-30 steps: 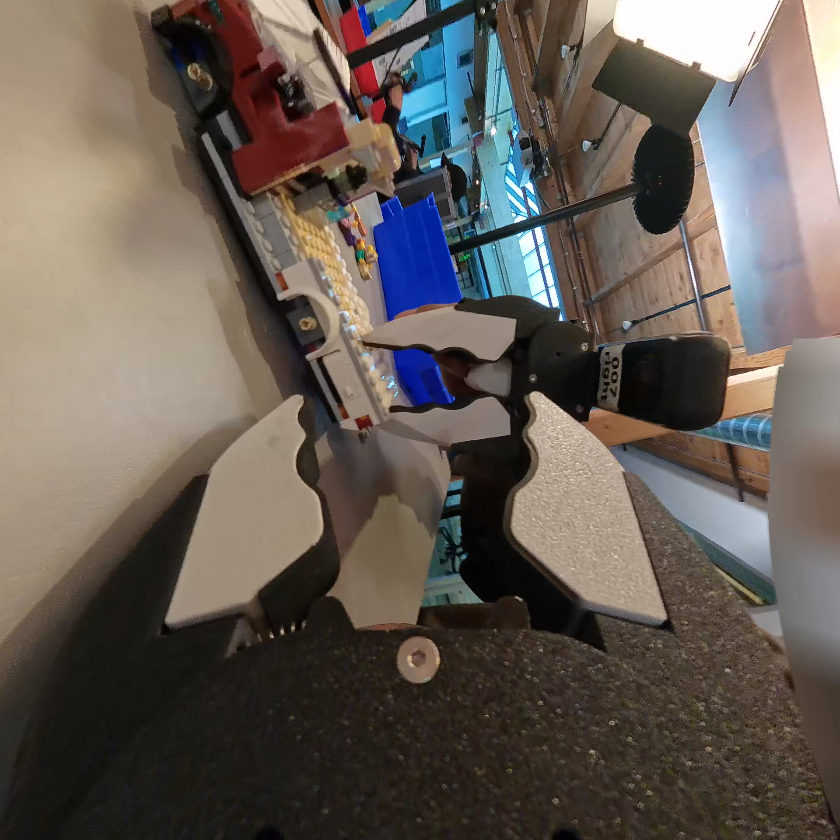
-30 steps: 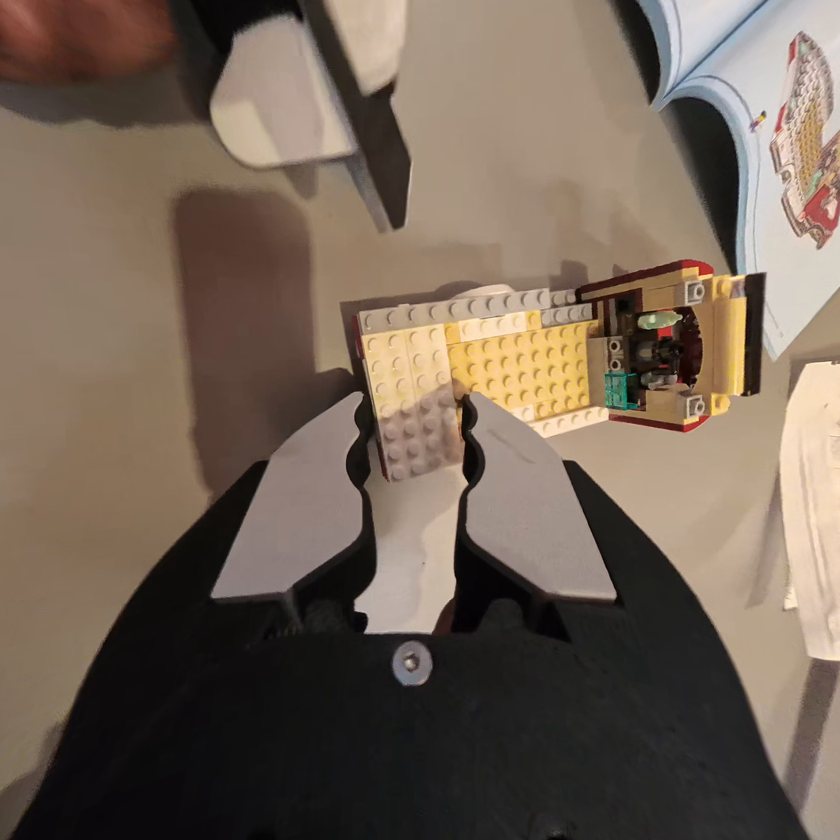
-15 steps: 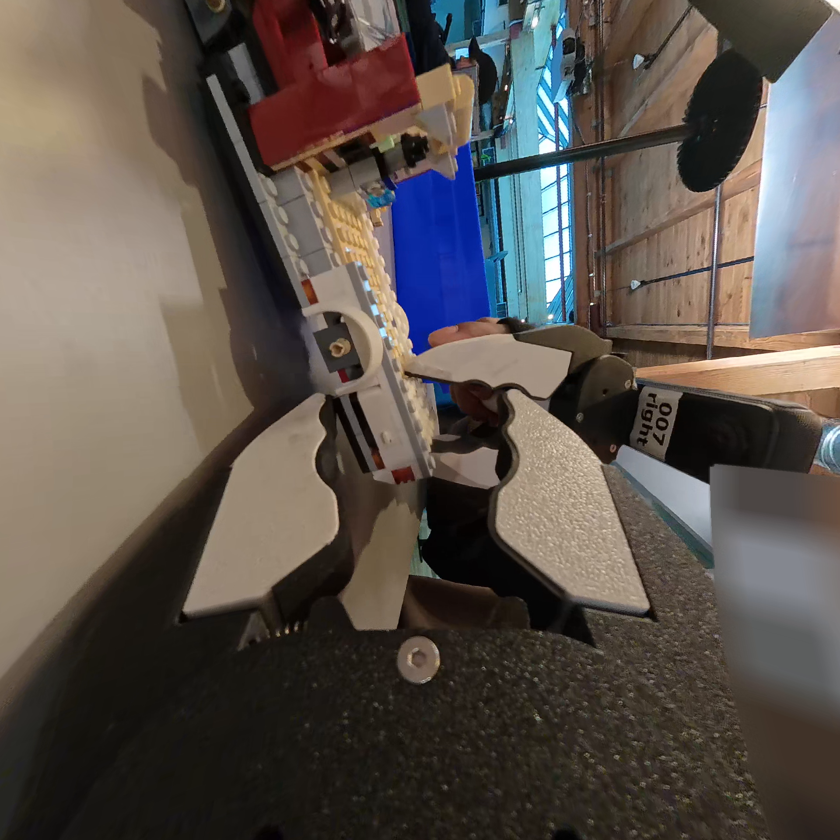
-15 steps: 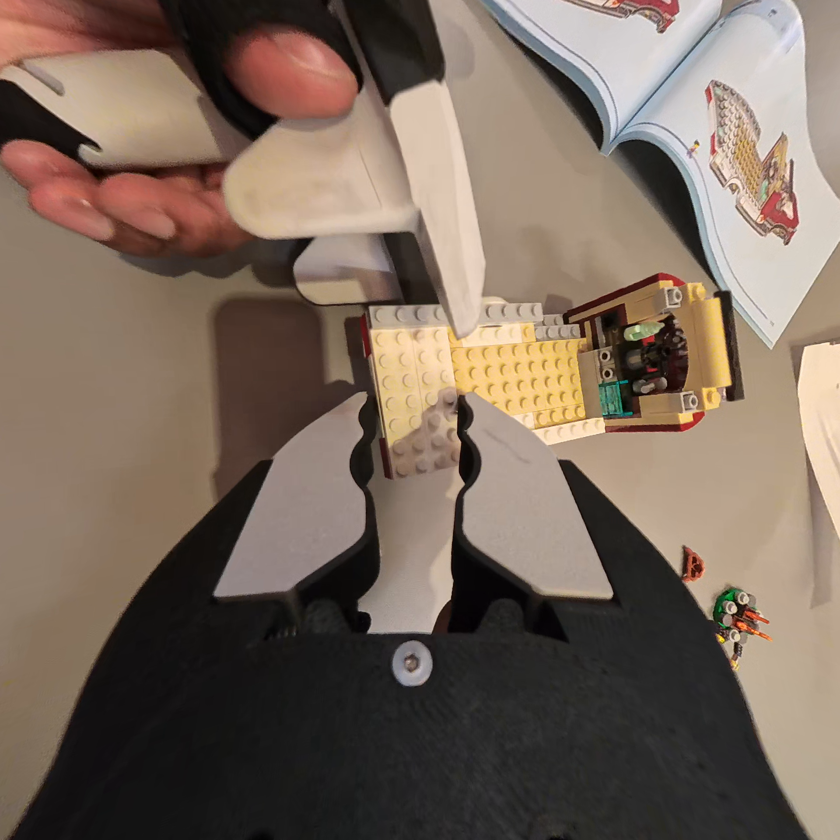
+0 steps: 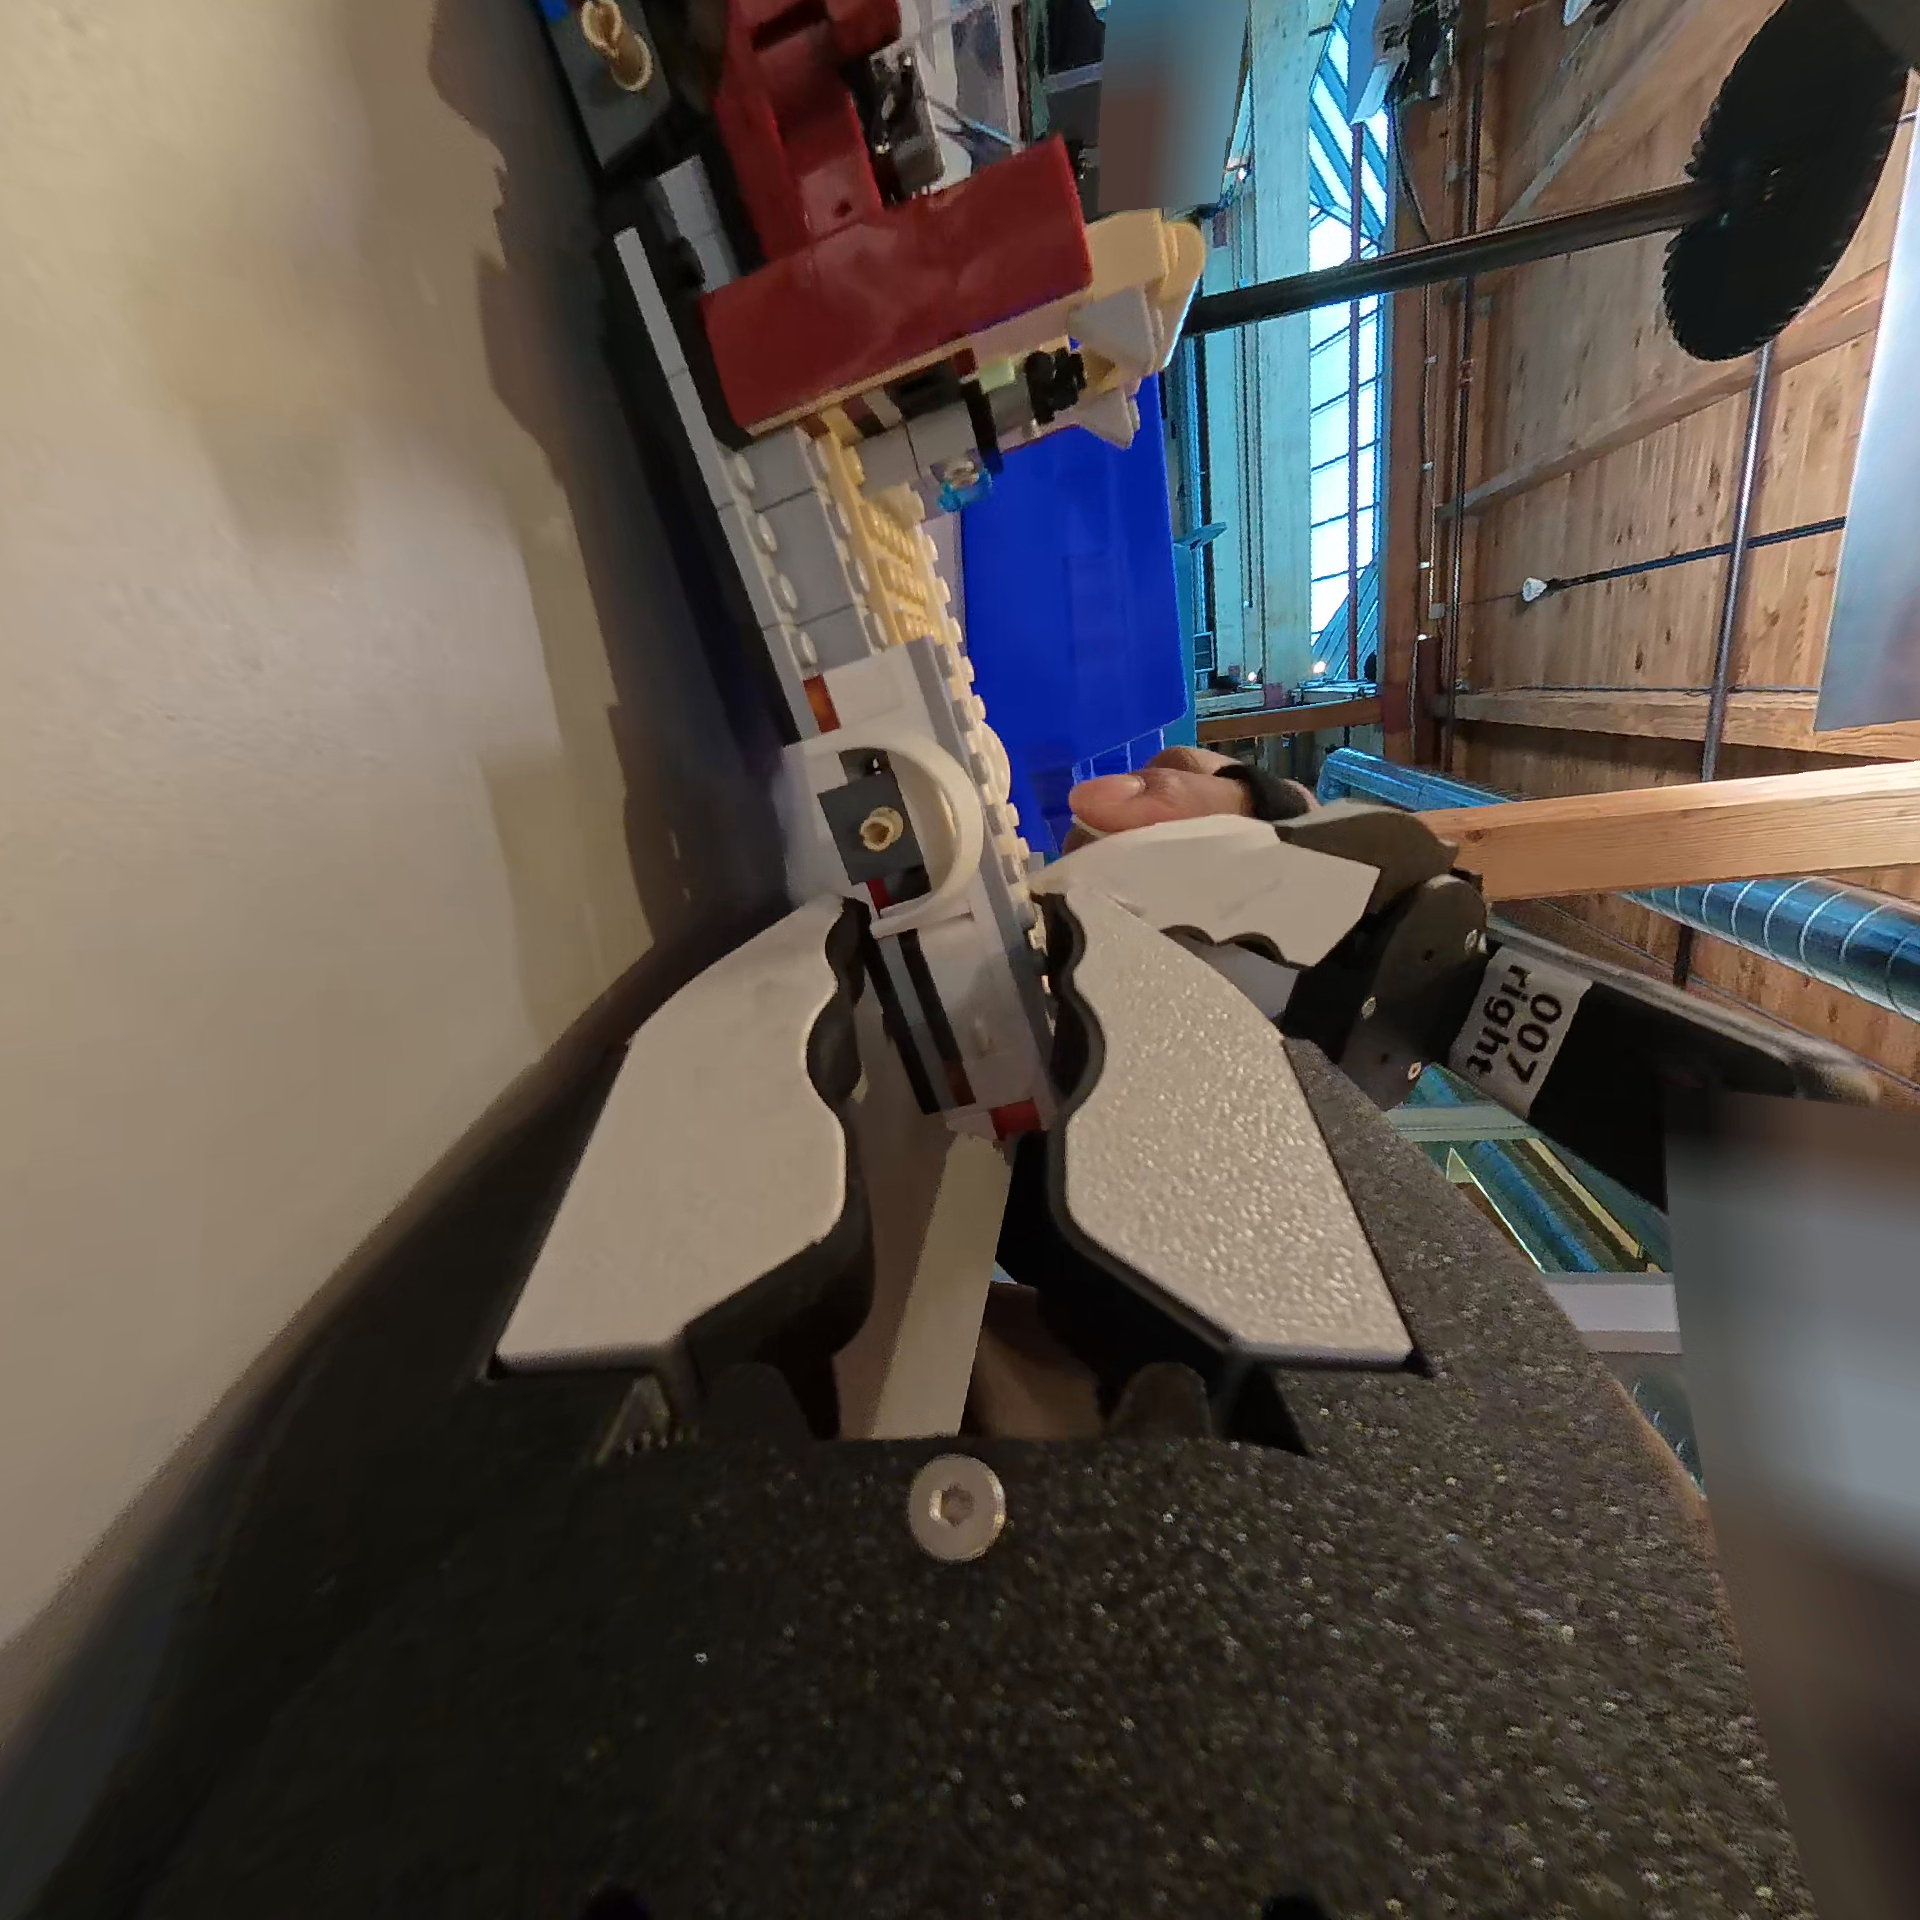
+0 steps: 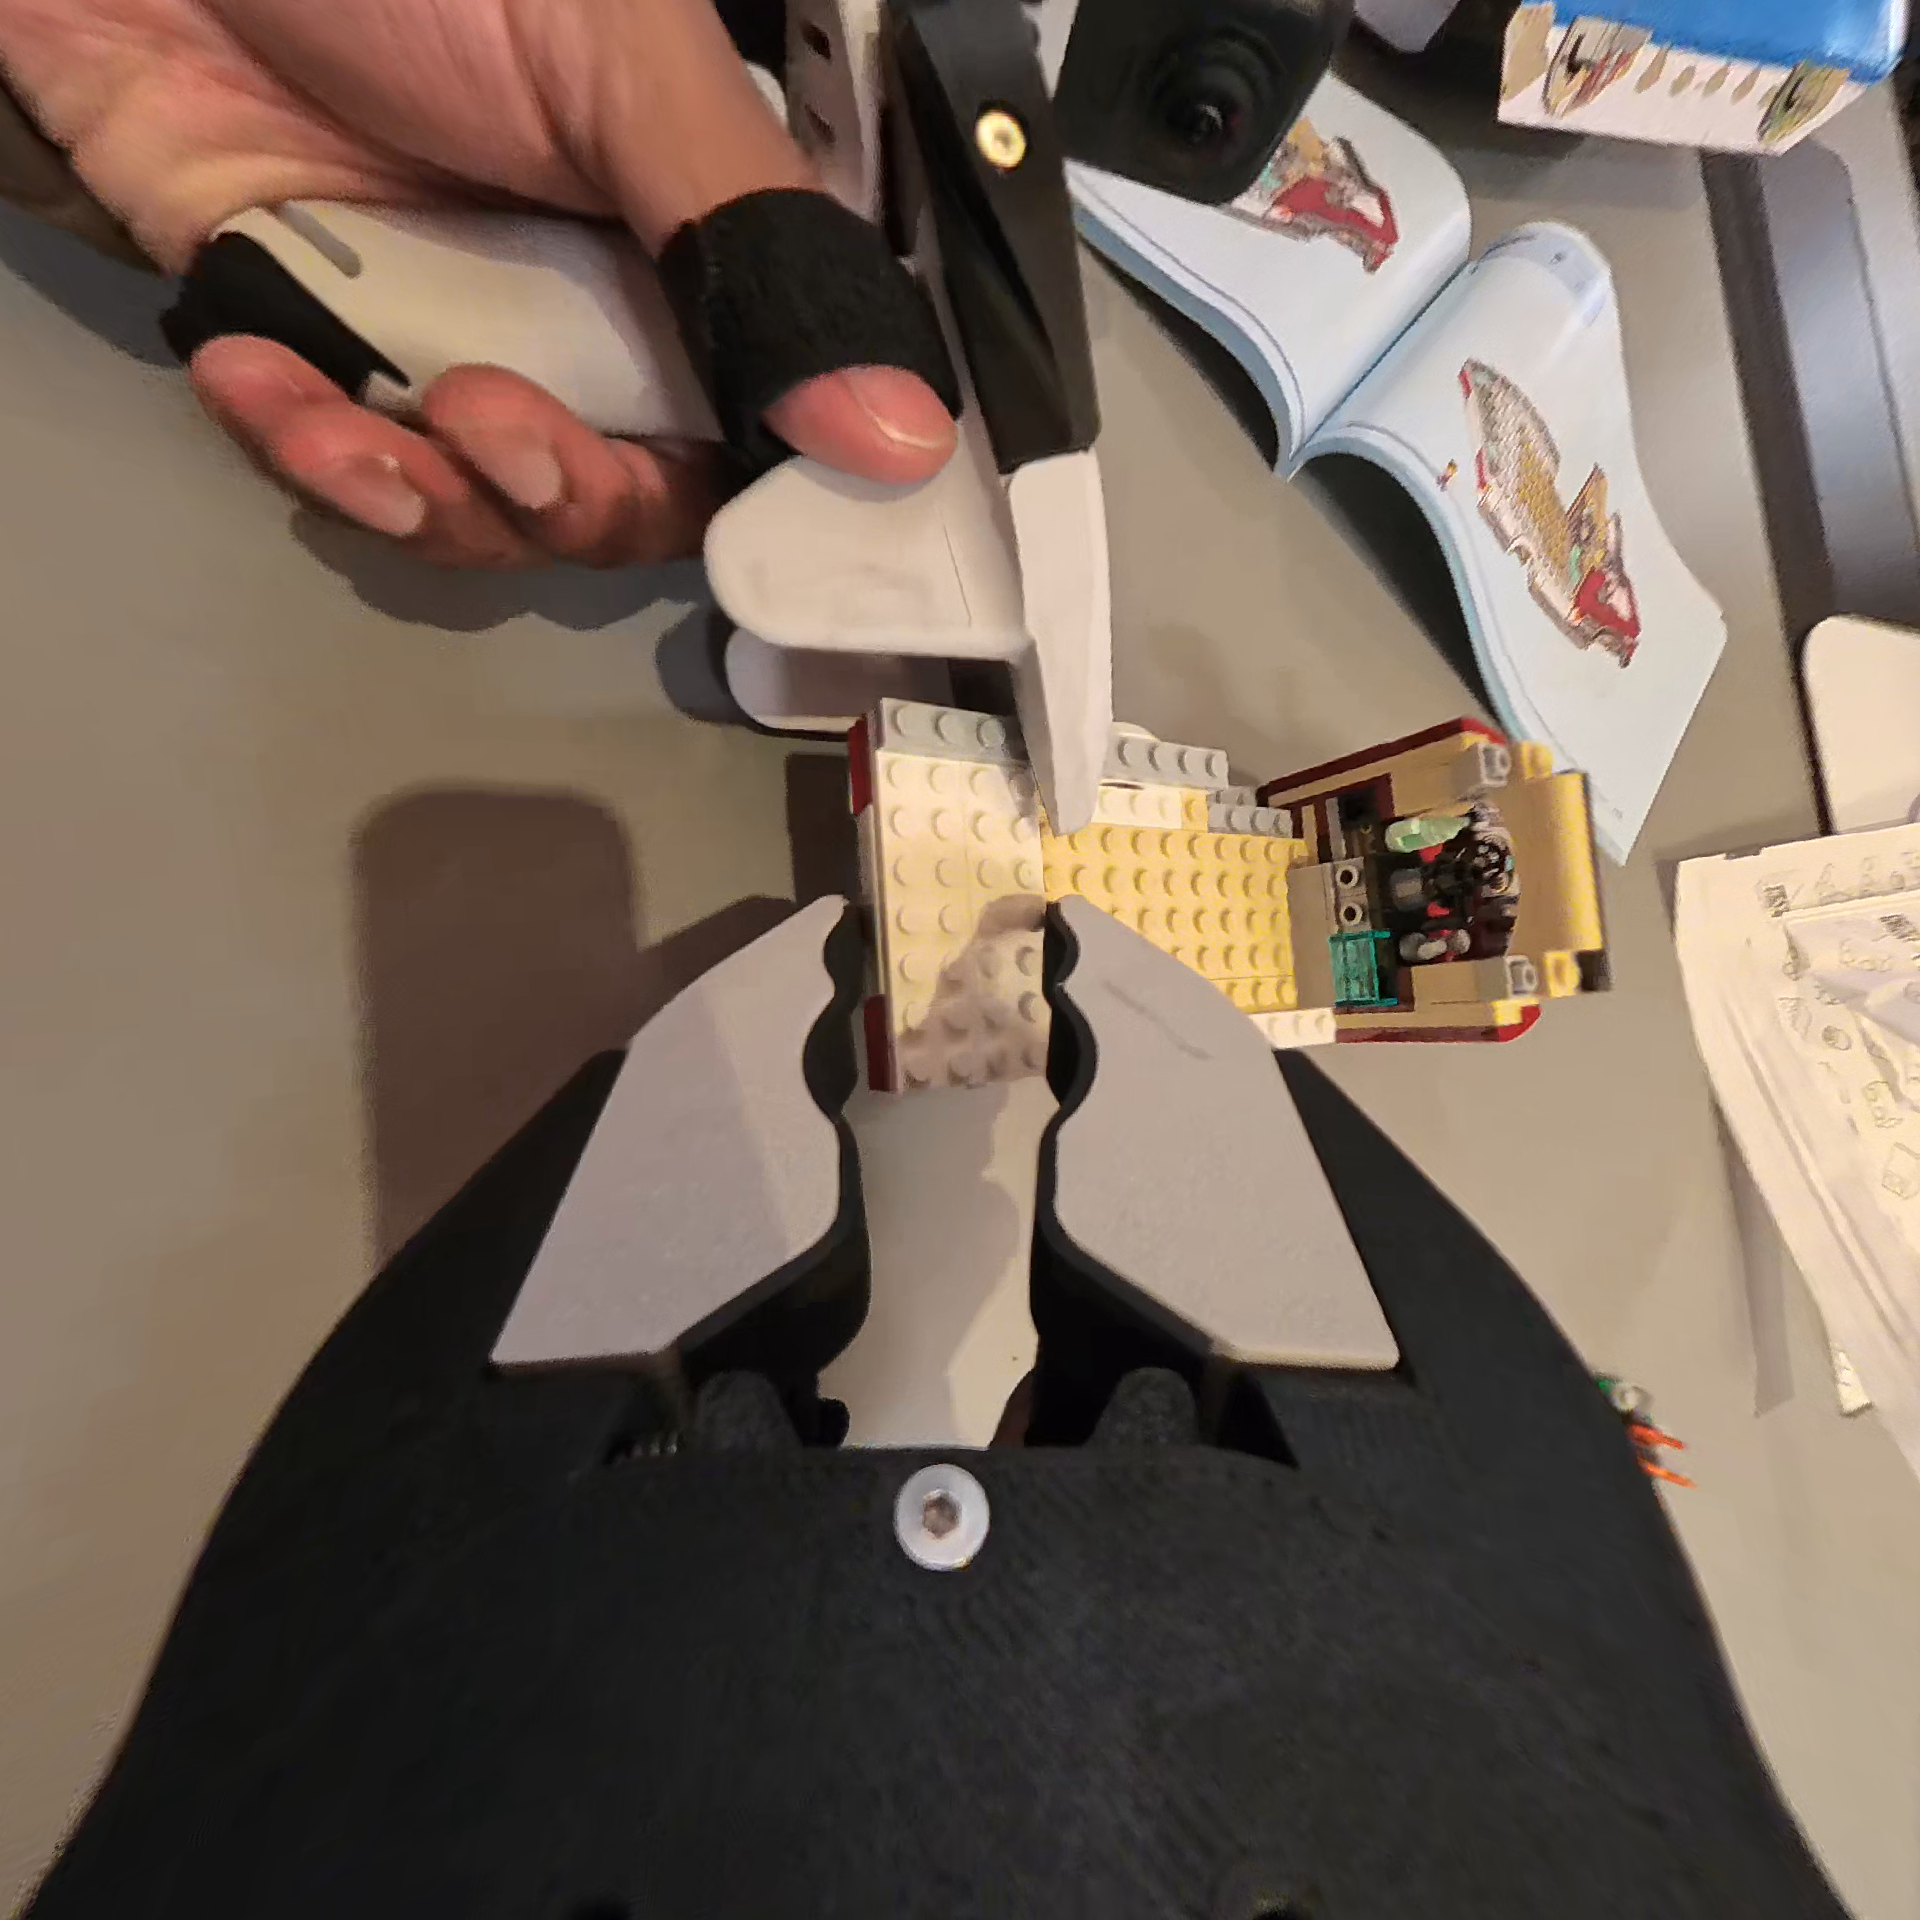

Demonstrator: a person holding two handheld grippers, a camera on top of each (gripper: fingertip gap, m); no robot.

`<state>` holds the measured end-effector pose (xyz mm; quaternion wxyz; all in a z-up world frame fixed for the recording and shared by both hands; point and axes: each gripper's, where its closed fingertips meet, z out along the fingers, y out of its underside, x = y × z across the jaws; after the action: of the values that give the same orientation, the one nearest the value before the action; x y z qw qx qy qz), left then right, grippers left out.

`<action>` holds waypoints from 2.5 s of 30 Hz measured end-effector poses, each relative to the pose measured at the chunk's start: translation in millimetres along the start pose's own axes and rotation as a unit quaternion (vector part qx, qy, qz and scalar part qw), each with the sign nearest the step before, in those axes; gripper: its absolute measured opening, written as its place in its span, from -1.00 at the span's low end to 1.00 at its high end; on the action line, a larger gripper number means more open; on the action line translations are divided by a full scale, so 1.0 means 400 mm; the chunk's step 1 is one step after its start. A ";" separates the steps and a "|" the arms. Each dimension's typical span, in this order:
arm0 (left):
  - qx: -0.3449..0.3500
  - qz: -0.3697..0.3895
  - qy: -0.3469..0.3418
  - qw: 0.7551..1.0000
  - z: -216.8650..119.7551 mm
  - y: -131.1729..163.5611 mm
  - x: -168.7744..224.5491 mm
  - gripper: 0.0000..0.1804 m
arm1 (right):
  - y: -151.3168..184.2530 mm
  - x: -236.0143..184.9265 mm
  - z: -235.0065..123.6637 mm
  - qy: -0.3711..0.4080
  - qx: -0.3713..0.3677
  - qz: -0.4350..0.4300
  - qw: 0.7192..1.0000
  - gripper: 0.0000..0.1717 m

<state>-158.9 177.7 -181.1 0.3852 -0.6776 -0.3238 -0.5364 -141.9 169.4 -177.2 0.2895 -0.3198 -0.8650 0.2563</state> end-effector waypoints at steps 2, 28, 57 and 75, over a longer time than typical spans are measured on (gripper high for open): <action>0.001 -0.004 0.002 1.000 -0.001 -0.001 0.000 -0.62 | -0.005 -0.004 -0.009 0.012 0.013 -0.023 1.000 -0.60; -0.020 -0.063 0.086 0.994 -0.017 0.042 0.051 -0.63 | -0.010 0.000 -0.014 0.214 0.073 -0.320 0.920 -0.62; -0.100 -0.069 0.116 0.986 0.061 -0.008 0.057 -0.57 | -0.020 0.019 -0.048 0.275 0.101 -0.347 0.891 -0.67; -0.011 -0.006 0.108 0.994 0.051 -0.099 0.057 -0.59 | 0.005 0.086 -0.042 0.317 0.049 -0.301 0.898 -0.51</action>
<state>-178.1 215.7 -154.6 0.4069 -0.6178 -0.2786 -0.6125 -151.5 199.3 -155.2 0.6272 -0.0941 -0.7686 0.0843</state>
